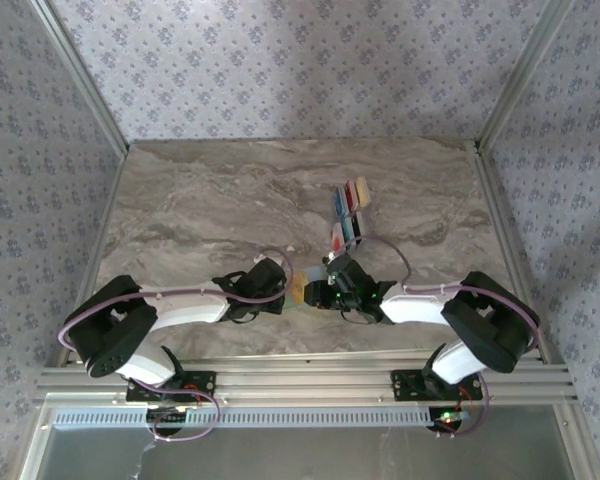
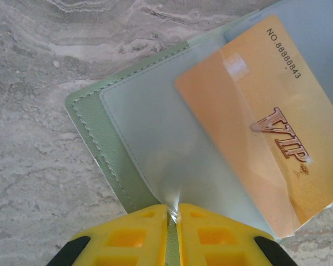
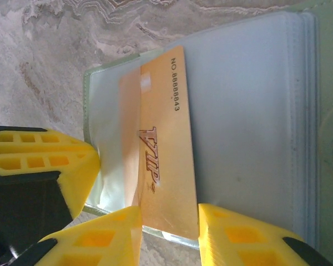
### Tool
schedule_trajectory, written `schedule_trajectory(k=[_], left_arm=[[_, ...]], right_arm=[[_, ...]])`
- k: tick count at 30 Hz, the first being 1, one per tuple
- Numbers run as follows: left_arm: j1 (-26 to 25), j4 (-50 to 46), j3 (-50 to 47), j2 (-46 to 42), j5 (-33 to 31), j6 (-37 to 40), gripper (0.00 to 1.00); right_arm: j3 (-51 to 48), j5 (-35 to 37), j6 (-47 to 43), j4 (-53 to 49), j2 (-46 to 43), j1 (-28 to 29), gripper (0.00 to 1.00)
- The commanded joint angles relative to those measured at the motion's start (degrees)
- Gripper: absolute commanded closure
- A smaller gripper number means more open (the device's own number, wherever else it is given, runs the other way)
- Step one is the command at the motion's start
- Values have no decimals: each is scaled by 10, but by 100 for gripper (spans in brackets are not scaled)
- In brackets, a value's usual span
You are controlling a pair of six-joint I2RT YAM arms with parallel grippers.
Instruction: Put the credit cards into the card holder
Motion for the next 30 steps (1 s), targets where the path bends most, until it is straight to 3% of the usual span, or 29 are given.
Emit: schedule_trajectory(k=[1,23,30], left_arm=[[2,-3,-4,17,22,3,86],[2,-5,2,26,26,7,86],[2,-2,0,25,27,7,86]], right_arm=[[15,-26,-17,17,16,-9,68],[47,-67,-66,28,49,-40,68],[57,-82,-62,42,73,-50,83]])
